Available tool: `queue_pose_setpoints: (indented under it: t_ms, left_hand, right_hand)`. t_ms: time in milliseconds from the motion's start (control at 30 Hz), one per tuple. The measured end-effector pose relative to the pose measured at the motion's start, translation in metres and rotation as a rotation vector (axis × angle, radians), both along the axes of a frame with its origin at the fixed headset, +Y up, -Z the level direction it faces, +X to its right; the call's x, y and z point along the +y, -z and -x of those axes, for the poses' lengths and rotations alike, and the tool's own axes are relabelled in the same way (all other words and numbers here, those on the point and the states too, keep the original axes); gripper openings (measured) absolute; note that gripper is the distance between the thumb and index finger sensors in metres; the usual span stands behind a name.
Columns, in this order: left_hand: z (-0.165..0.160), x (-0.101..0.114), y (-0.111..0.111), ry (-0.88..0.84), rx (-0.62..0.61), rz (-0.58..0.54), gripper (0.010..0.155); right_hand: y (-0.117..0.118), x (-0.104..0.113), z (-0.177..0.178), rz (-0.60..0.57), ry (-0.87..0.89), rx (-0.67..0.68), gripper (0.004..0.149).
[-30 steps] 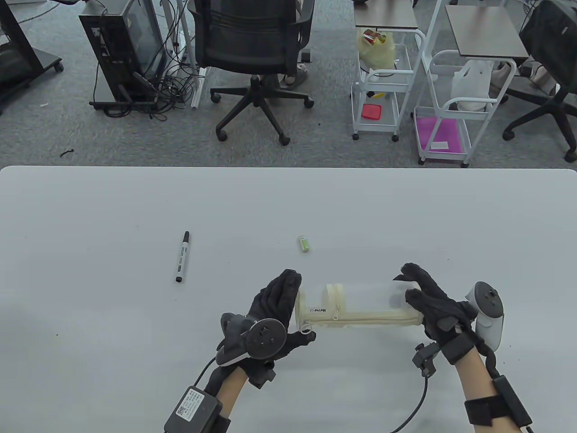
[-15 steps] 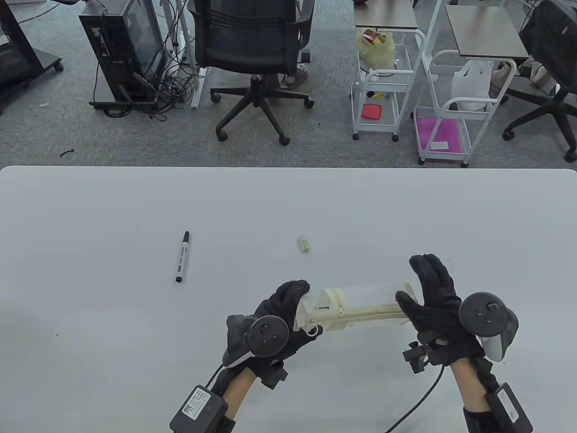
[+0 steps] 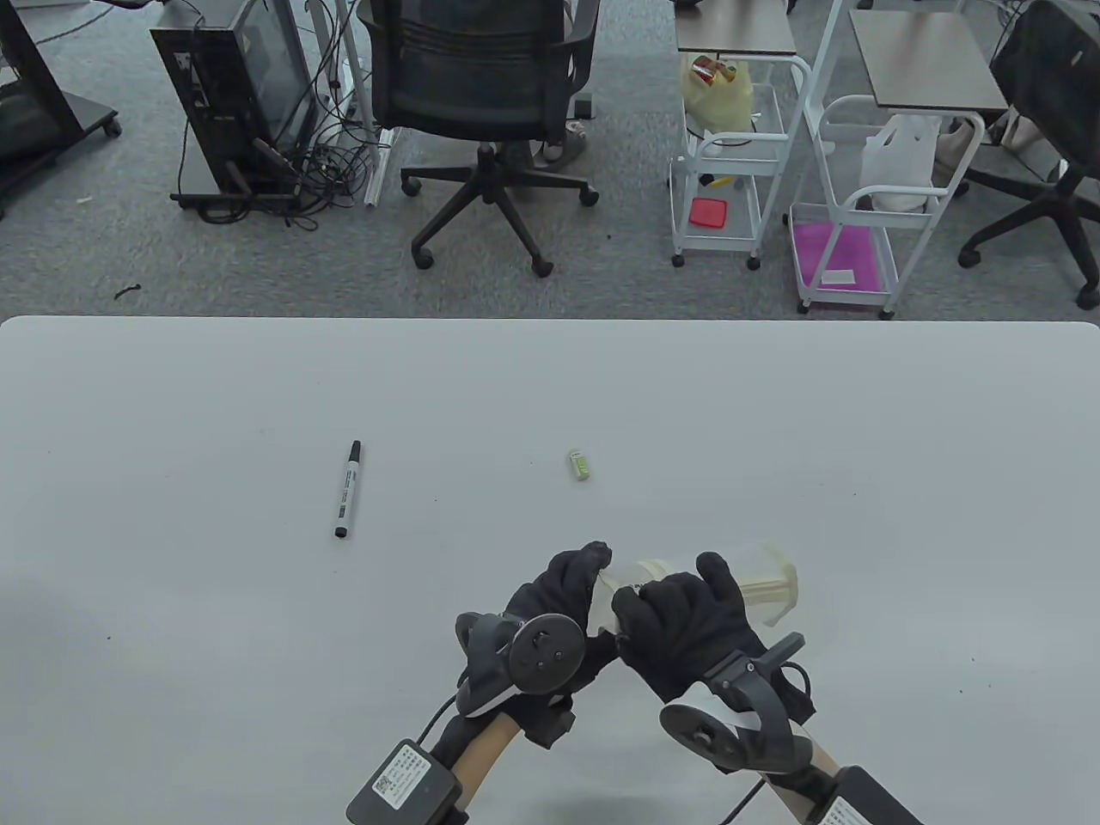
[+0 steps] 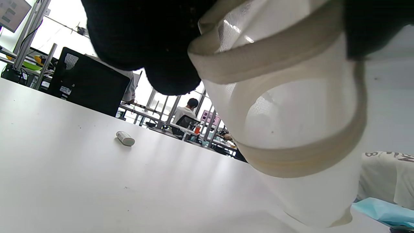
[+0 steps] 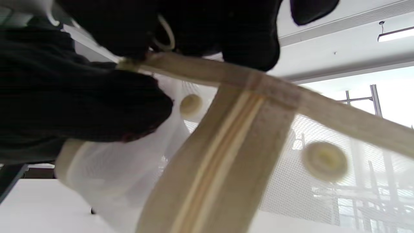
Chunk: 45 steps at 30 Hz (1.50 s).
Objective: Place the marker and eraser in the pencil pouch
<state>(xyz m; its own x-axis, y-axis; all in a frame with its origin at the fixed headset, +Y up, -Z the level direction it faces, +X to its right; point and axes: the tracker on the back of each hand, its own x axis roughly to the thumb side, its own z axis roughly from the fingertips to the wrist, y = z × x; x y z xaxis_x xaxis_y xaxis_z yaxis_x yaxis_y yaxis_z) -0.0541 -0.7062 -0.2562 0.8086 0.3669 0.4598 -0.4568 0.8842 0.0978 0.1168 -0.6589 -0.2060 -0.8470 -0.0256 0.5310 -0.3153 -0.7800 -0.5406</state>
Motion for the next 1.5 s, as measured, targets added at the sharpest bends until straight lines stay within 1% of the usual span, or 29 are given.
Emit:
queue_pose_setpoints:
  t_ms: [67, 133, 200, 233, 300, 367, 433, 533, 600, 667, 733, 900, 967, 1033, 1067, 1100, 1133, 1167, 1200, 1267, 1300, 1367, 1400, 1500]
  left_hand:
    - [-0.004, 0.001, -0.002, 0.025, -0.031, -0.026, 0.092]
    - [-0.009, 0.002, -0.006, 0.054, -0.045, -0.075, 0.081]
    - [-0.012, 0.002, -0.007, 0.058, -0.042, -0.105, 0.075]
    - [-0.011, 0.002, -0.007, 0.051, -0.041, -0.11, 0.073]
    - [-0.009, 0.003, -0.004, 0.013, -0.034, -0.091, 0.07]
    - [-0.004, 0.002, -0.001, -0.007, -0.021, -0.086, 0.069]
    - [0.003, 0.002, 0.003, -0.047, -0.022, -0.06, 0.069]
    - [0.013, 0.0, 0.009, -0.11, -0.02, -0.01, 0.07]
    - [0.018, -0.001, 0.013, -0.122, -0.016, 0.001, 0.071]
    - [0.025, -0.002, 0.016, -0.138, -0.01, 0.013, 0.071]
    - [0.03, -0.002, 0.019, -0.146, 0.001, 0.024, 0.07]
    - [0.045, -0.003, 0.027, -0.19, 0.03, 0.047, 0.07]
    - [0.045, -0.003, 0.028, -0.197, 0.014, 0.06, 0.07]
    - [0.045, -0.004, 0.027, -0.206, 0.021, 0.052, 0.069]
    - [0.046, -0.003, 0.027, -0.213, 0.019, 0.049, 0.069]
    - [0.048, -0.003, 0.027, -0.22, 0.018, 0.049, 0.069]
    - [0.05, -0.002, 0.027, -0.227, 0.022, 0.05, 0.069]
    - [0.052, -0.001, 0.027, -0.243, 0.02, 0.053, 0.069]
    - [0.055, -0.001, 0.028, -0.257, 0.018, 0.061, 0.07]
    - [0.058, -0.001, 0.029, -0.282, 0.01, 0.074, 0.07]
    - [0.06, -0.001, 0.029, -0.301, 0.005, 0.083, 0.07]
    - [0.063, 0.0, 0.03, -0.34, -0.017, 0.11, 0.07]
    - [0.063, 0.0, 0.03, -0.363, -0.025, 0.124, 0.07]
    - [0.065, 0.001, 0.031, -0.373, -0.041, 0.157, 0.07]
  right_hand:
    - [0.001, 0.002, -0.003, 0.018, 0.032, 0.006, 0.042]
    - [0.004, 0.001, -0.008, 0.066, 0.091, -0.016, 0.041]
    - [0.009, 0.001, -0.014, 0.152, 0.195, -0.04, 0.04]
    - [0.01, 0.002, -0.016, 0.172, 0.225, -0.04, 0.04]
    - [0.015, 0.004, -0.026, 0.246, 0.286, -0.065, 0.04]
    - [0.02, 0.005, -0.037, 0.273, 0.323, -0.112, 0.04]
    - [0.027, 0.004, -0.051, 0.302, 0.345, -0.16, 0.04]
    - [0.041, -0.001, -0.078, 0.402, 0.455, -0.211, 0.04]
    - [0.048, -0.003, -0.094, 0.441, 0.507, -0.256, 0.04]
    - [0.054, -0.004, -0.109, 0.454, 0.528, -0.311, 0.04]
    - [0.057, -0.005, -0.119, 0.453, 0.538, -0.336, 0.04]
    - [0.062, -0.005, -0.146, 0.402, 0.572, -0.402, 0.04]
    - [0.063, -0.005, -0.147, 0.421, 0.593, -0.375, 0.039]
    - [0.063, -0.005, -0.148, 0.4, 0.589, -0.344, 0.039]
    - [0.064, -0.007, -0.151, 0.421, 0.606, -0.288, 0.041]
    - [0.066, -0.01, -0.154, 0.45, 0.642, -0.238, 0.046]
    - [0.068, -0.013, -0.157, 0.491, 0.67, -0.167, 0.056]
    - [0.073, -0.019, -0.16, 0.578, 0.697, -0.073, 0.066]
    - [0.076, -0.024, -0.163, 0.673, 0.711, -0.011, 0.078]
    - [0.081, -0.034, -0.165, 0.826, 0.716, 0.066, 0.093]
    - [0.083, -0.038, -0.166, 0.869, 0.713, 0.096, 0.097]
    - [0.087, -0.047, -0.166, 0.943, 0.717, 0.139, 0.103]
    - [0.088, -0.051, -0.164, 0.984, 0.731, 0.168, 0.103]
    - [0.089, -0.055, -0.157, 1.023, 0.864, 0.25, 0.097]
